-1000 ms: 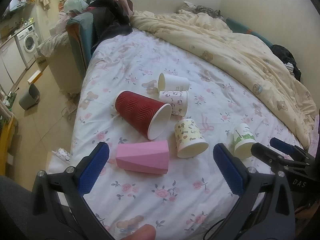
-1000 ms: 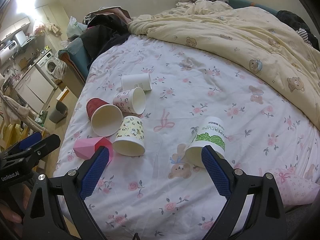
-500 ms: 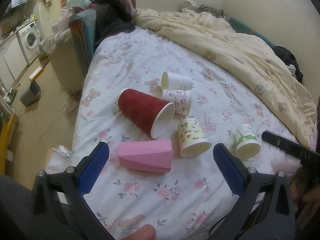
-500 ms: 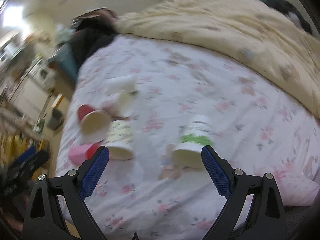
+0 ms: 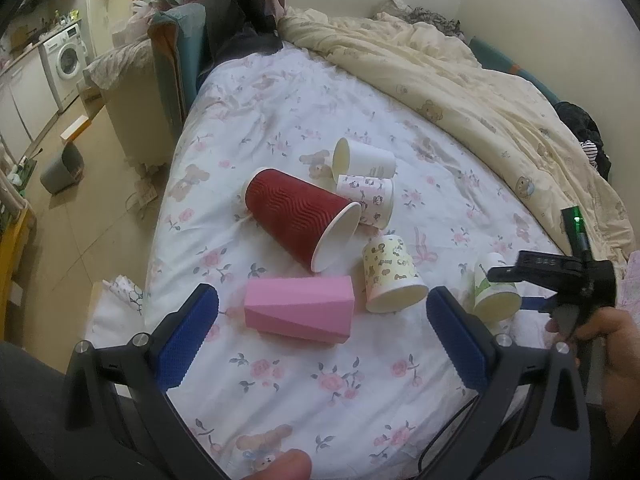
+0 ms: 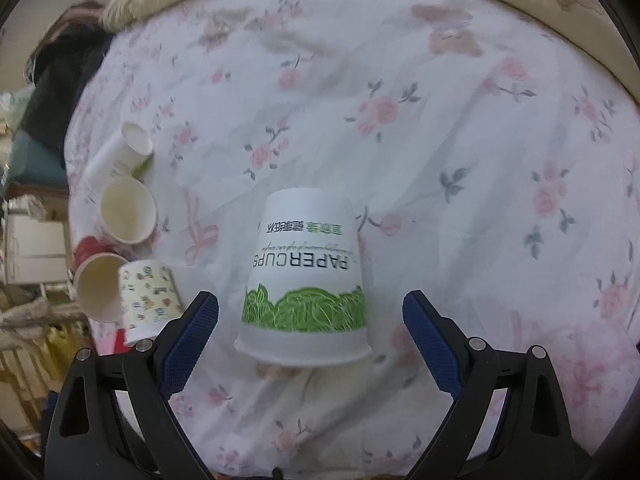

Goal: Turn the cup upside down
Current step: 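Reach the right tool to the white PAPERCUPS cup and close on it, then lift the white cup with the right tool and carry it toward the left tool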

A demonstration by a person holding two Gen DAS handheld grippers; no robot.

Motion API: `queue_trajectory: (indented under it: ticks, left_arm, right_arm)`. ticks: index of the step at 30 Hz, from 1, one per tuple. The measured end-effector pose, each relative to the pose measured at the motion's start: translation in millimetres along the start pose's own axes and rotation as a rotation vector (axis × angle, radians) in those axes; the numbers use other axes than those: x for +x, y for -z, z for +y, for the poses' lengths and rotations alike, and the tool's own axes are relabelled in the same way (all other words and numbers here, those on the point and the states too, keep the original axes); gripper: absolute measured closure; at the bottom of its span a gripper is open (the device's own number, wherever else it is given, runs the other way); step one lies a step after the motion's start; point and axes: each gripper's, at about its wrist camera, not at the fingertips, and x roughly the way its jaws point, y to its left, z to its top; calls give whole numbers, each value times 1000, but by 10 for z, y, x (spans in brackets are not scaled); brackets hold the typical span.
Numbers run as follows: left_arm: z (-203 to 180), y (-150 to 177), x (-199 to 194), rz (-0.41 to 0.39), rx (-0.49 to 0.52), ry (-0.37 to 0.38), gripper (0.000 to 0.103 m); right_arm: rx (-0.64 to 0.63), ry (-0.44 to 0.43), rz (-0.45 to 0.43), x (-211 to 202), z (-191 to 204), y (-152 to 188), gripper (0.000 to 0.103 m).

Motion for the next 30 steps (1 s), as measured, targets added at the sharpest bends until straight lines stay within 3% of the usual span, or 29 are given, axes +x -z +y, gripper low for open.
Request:
queue_trajectory:
  ticks: [4,10,16,23,30]
  left_arm:
    - [23,8,56,36,-12,-2,0]
    - [29,26,46,30,-14,-5,0]
    - [32,26,45,36,-20,-1,0]
    - [28,24,35,35,-21,-2,0]
    - [48,20,8,34,-33,-9,0]
  right_arm:
    - [-16,3,58,207,78,-1,33]
    - [-110,31,18,105,210,54,37]
    - [-229,-66,-11,-191,509,429,37]
    - [-323,-166,89,-54,800,1058,37]
    - [-361,-129,128,177,873,1208,37]
